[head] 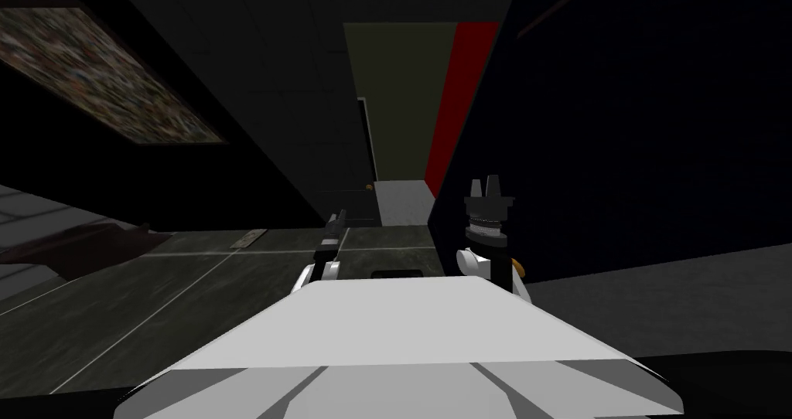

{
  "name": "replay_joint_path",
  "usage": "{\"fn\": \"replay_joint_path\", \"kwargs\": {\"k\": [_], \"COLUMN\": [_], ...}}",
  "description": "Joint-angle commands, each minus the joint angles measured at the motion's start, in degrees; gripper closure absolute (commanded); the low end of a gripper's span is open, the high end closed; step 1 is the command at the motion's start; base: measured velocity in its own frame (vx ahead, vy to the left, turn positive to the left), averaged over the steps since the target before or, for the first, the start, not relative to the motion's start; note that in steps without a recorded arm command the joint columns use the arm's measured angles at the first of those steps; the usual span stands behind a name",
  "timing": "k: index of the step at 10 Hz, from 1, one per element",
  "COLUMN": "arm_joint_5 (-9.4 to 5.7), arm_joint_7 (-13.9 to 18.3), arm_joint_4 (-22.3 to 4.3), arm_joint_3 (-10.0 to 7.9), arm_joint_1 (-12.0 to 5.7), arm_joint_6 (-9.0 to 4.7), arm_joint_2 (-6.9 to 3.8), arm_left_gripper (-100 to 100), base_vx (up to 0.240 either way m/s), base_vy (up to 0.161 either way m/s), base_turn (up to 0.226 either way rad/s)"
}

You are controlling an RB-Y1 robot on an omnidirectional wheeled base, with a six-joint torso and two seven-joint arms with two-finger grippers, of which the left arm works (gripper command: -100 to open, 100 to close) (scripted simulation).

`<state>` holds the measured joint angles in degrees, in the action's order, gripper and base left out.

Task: Pull the door open

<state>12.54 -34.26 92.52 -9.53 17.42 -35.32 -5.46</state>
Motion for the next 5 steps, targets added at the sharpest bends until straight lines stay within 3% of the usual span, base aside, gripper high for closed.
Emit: {"fn": "replay_joint_path", "kwargs": {"k": [1, 5], "arm_joint_5": [0.43, 1.3], "arm_joint_7": [-2.28, -7.19], "arm_joint_4": [-2.09, -7.17], "arm_joint_3": [-0.56, -2.14], "arm_joint_1": [-0.53, -1.85], "arm_joint_6": [-0.58, -1.82], "arm_joint_2": [0.15, 0.13], "arm_left_gripper": [-100, -100], "base_vx": [0.104, 0.095], "base_vy": [0.008, 0.016], "base_turn": [-0.061, -0.062]}}
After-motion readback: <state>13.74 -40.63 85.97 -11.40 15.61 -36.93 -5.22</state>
